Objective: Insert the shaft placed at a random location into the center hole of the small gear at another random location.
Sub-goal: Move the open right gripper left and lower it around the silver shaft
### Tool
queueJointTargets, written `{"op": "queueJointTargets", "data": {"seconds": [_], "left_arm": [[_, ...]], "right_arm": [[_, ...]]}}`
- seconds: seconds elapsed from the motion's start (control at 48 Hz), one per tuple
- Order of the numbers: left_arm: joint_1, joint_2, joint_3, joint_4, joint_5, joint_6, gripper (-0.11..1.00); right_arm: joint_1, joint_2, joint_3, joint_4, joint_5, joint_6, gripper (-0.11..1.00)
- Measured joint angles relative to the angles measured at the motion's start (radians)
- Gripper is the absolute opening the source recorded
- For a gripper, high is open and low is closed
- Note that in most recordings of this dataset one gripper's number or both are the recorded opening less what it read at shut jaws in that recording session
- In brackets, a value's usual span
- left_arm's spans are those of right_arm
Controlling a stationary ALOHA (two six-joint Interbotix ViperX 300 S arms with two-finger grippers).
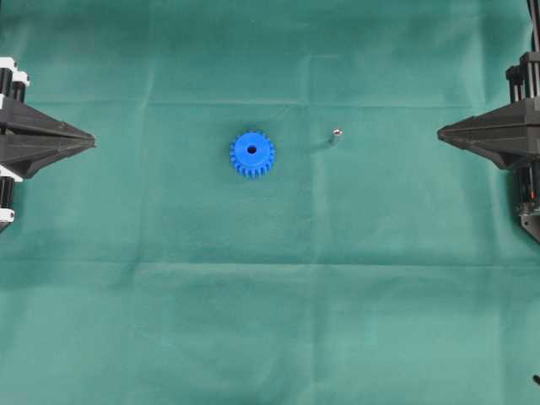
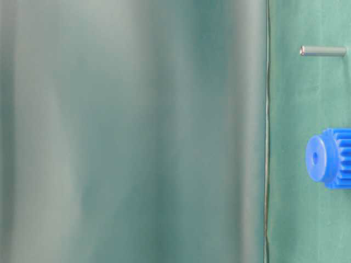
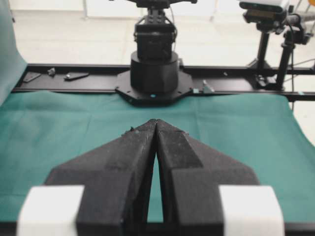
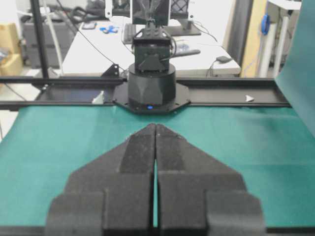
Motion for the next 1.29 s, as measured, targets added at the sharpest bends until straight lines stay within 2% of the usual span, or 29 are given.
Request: {"op": "queueJointTargets", "data": {"seconds": [0.167, 0.479, 0.563, 0.75, 0.834, 0.938, 1.292], "left_arm": [[0.000, 0.006, -0.008, 0.008, 0.000, -0.002, 0.00], [0.000, 0.008, -0.009, 0.009, 0.006, -0.002, 0.00], [0.000, 0.008, -0.009, 0.009, 0.008, -0.002, 0.00], [0.000, 0.008, -0.009, 0.011, 0.009, -0.003, 0.00], [0.000, 0.008, -0.009, 0.011, 0.009, -0.002, 0.00], [0.000, 0.008, -0.009, 0.011, 0.015, -0.002, 0.00], [0.000, 0.008, -0.009, 0.011, 0.023, -0.003, 0.00]], "right_arm": [[-0.008, 0.017, -0.002, 0.000, 0.014, 0.000, 0.01], [-0.103, 0.120, 0.000, 0.000, 0.035, 0.000, 0.03], [-0.120, 0.170, 0.002, 0.002, 0.023, 0.002, 0.18], [-0.150, 0.322, 0.003, 0.000, -0.043, -0.002, 0.73], [-0.163, 0.403, 0.003, 0.000, -0.086, -0.005, 0.90], [-0.170, 0.494, 0.003, 0.000, -0.146, -0.015, 0.84], [-0.193, 0.782, -0.021, 0.014, -0.304, -0.018, 0.86]]}}
